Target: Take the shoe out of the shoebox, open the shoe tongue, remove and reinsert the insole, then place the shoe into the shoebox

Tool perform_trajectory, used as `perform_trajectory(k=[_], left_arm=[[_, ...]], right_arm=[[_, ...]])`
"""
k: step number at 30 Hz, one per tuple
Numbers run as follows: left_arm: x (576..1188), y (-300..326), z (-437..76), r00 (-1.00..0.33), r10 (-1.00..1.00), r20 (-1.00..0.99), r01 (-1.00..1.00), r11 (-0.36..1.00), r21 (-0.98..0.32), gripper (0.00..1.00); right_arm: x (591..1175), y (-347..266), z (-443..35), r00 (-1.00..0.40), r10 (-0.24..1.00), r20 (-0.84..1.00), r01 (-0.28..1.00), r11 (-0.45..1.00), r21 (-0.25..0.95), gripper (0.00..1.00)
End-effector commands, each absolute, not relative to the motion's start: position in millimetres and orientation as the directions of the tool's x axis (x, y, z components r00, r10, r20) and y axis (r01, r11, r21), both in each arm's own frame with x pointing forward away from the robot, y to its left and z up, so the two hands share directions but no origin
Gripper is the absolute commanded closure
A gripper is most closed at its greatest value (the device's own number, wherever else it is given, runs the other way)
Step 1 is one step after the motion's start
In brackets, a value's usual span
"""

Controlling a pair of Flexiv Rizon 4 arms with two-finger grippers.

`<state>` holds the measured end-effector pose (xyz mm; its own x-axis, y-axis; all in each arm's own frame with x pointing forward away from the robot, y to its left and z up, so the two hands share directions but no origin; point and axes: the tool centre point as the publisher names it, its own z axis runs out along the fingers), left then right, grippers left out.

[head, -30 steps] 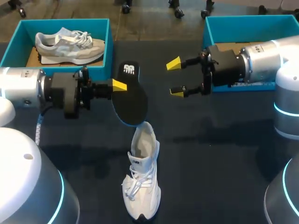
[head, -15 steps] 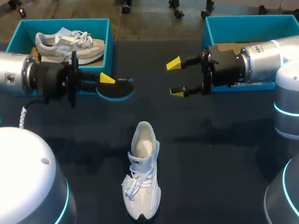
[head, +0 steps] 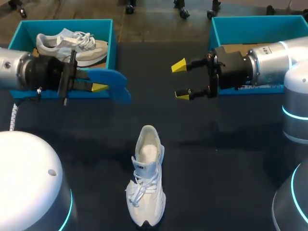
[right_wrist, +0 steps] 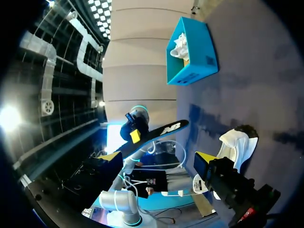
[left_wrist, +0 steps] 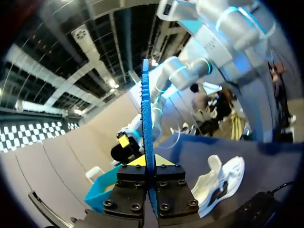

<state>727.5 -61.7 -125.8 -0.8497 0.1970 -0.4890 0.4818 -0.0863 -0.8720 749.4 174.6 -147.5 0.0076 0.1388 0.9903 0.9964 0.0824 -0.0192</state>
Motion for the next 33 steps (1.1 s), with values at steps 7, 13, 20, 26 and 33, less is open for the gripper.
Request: perform_trajectory(k=[7, 13, 20, 26, 33], left_arm=[[731.0, -62.5, -129.9, -0.895, 0.350, 0.278, -0.315, -0.055, -0.947, 1.00], [722.2, -62.7, -135.3, -0.852, 0.241, 0.465, -0.488, -0.041, -0.872, 1.00], [725.0, -64.0, -135.0, -0.588, 0.146, 0.795, -0.808, -0.079, -0.583, 1.00], [723.6, -65.0, -132.7, -0.595, 0.100, 0.798, -0.804, -0.087, -0.588, 1.00], [723.6, -65.0, -132.7, -0.595, 0.100, 0.798, -0.804, -0.087, -0.588, 1.00]], right_arm=[[749.2, 175.5, -147.6, 0.008, 0.140, 0.990, 0.996, 0.081, -0.019, 0.00], [749.2, 175.5, -147.6, 0.008, 0.140, 0.990, 0.996, 0.081, -0.019, 0.00], [749.2, 175.5, -147.6, 0.008, 0.140, 0.990, 0.996, 0.081, -0.019, 0.00], [749.2, 175.5, -147.6, 0.008, 0.140, 0.990, 0.996, 0.081, -0.019, 0.00], [749.2, 175.5, -147.6, 0.008, 0.140, 0.990, 0.996, 0.081, -0.019, 0.00]])
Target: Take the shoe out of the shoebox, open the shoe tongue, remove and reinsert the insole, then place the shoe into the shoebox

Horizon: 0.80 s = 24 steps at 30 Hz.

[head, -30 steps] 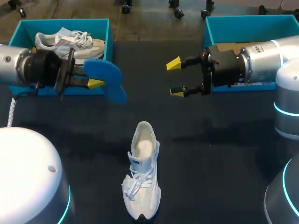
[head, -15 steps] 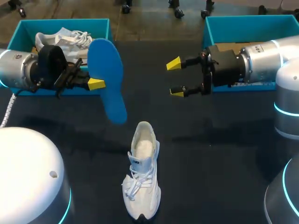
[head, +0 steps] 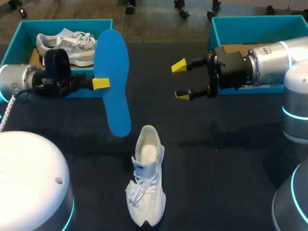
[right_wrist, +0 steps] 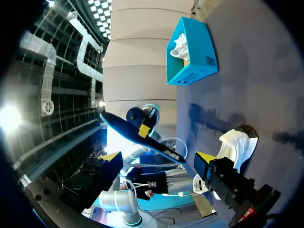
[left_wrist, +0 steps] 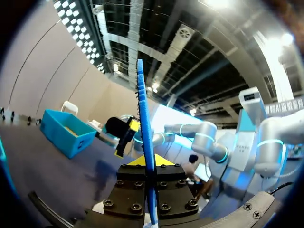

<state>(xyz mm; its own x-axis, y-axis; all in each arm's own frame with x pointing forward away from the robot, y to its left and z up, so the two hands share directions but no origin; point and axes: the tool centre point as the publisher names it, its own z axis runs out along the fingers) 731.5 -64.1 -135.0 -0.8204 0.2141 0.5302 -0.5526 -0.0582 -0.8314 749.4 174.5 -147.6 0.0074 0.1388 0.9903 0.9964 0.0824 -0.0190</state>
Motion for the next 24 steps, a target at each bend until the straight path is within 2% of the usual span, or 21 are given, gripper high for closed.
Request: perform_trajectory(k=[1, 3, 10, 16, 24], left_arm=[[723.6, -65.0, -132.7, -0.595, 0.100, 0.798, -0.804, -0.087, -0.588, 1.00], [724.5, -69.1, -135.1, -0.460, 0.079, 0.885, -0.888, -0.048, -0.457, 1.00], [722.5, -75.7, -137.1, -0.261, -0.052, 0.964, -0.963, -0.050, -0.263, 1.00], [724.4, -82.5, -153.4, -0.179, -0.146, 0.973, -0.977, -0.089, -0.193, 1.00], [724.2, -90.5, -164.4, -0.128, -0.161, 0.979, -0.985, -0.095, -0.145, 1.00]], right_arm=[[749.2, 175.5, -147.6, 0.008, 0.140, 0.990, 0.996, 0.081, -0.019, 0.00], [749.2, 175.5, -147.6, 0.008, 0.140, 0.990, 0.996, 0.081, -0.019, 0.00], [749.2, 175.5, -147.6, 0.008, 0.140, 0.990, 0.996, 0.081, -0.019, 0.00], [749.2, 175.5, -147.6, 0.008, 0.140, 0.990, 0.996, 0.081, -0.019, 0.00], [749.2, 175.5, -147.6, 0.008, 0.140, 0.990, 0.996, 0.081, -0.019, 0.00]])
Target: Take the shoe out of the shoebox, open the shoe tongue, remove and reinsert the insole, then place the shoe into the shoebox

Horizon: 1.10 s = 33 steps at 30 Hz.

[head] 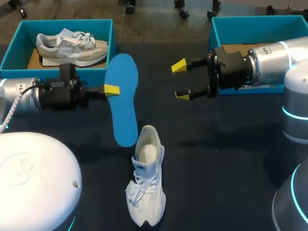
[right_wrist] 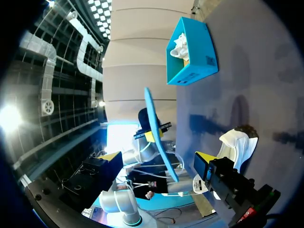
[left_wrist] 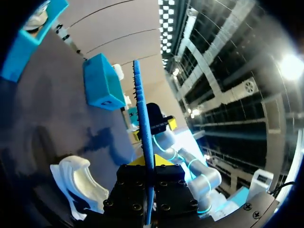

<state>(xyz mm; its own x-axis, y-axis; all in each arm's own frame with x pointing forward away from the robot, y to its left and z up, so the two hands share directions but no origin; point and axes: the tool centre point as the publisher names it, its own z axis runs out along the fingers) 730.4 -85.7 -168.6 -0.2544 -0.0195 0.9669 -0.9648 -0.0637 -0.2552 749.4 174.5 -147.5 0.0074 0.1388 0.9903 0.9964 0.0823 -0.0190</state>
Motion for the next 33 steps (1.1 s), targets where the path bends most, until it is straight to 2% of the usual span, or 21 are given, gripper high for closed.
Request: perform_trajectory(k=[1, 6, 8, 15, 27, 33], left_arm=[[724.0, -91.1, -165.1, -0.123, -0.159, 0.980, -0.986, -0.096, -0.139, 1.00], [723.2, -94.5, -170.1, -0.118, -0.149, 0.982, -0.985, -0.105, -0.134, 1.00], [723.1, -95.5, -172.3, -0.115, -0.151, 0.982, -0.986, -0.106, -0.132, 1.00], [727.4, -96.5, -178.8, -0.090, -0.142, 0.986, -0.988, -0.115, -0.106, 1.00], [732.9, -105.3, -189.4, -0.035, -0.079, 0.996, -0.995, -0.092, -0.042, 1.00], [734.7, -111.0, -190.9, -0.025, -0.040, 0.999, -0.995, -0.092, -0.028, 1.00]], right_arm=[[749.2, 175.5, -147.6, 0.008, 0.140, 0.990, 0.996, 0.081, -0.019, 0.00], [747.7, 176.9, -143.1, -0.045, 0.269, 0.962, 0.998, 0.064, 0.029, 0.00], [747.9, 180.1, -140.2, -0.052, 0.343, 0.938, 0.997, 0.072, 0.029, 0.00], [746.3, 186.2, -127.0, -0.065, 0.485, 0.872, 0.996, 0.085, 0.027, 0.00], [741.7, 200.6, -98.0, -0.048, 0.728, 0.684, 0.996, 0.089, -0.025, 0.00], [741.2, 209.0, -85.5, -0.025, 0.812, 0.584, 0.995, 0.075, -0.062, 0.00]])
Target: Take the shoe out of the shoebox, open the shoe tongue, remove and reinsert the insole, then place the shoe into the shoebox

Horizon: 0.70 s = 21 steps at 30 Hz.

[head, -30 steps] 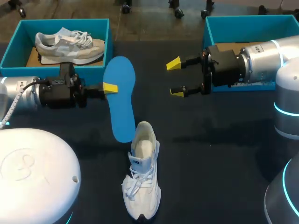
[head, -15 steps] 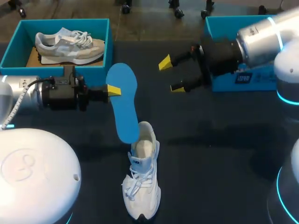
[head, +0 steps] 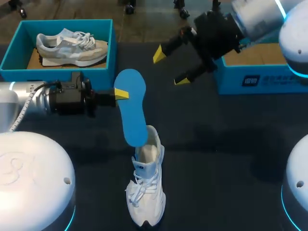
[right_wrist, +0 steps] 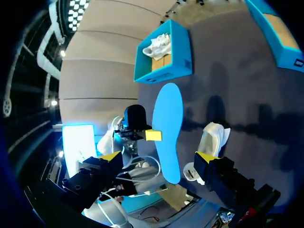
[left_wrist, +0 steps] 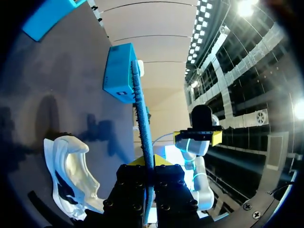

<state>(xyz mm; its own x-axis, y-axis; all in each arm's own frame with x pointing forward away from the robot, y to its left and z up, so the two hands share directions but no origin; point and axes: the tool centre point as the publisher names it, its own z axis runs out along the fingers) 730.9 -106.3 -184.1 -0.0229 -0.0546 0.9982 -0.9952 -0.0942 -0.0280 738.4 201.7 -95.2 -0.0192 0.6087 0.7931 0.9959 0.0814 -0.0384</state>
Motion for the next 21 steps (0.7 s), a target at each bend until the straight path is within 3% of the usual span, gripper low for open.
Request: perform_trajectory(k=[1, 11, 21], left_arm=[[734.8, -112.2, -191.4, -0.025, -0.033, 0.999, -0.995, -0.091, -0.028, 1.00], [733.8, -121.4, -188.4, 0.050, 0.009, 0.999, -0.993, -0.110, 0.050, 1.00], [733.8, -121.4, -188.4, 0.050, 0.009, 0.999, -0.993, -0.110, 0.050, 1.00]], right_arm=[[741.4, 210.7, -83.4, -0.023, 0.822, 0.568, 0.995, 0.075, -0.067, 0.00], [742.0, 222.3, -63.2, 0.007, 0.923, 0.385, 0.995, 0.033, -0.099, 0.00], [742.7, 245.5, -48.0, 0.082, 0.982, 0.169, 0.989, -0.059, -0.135, 0.00]])
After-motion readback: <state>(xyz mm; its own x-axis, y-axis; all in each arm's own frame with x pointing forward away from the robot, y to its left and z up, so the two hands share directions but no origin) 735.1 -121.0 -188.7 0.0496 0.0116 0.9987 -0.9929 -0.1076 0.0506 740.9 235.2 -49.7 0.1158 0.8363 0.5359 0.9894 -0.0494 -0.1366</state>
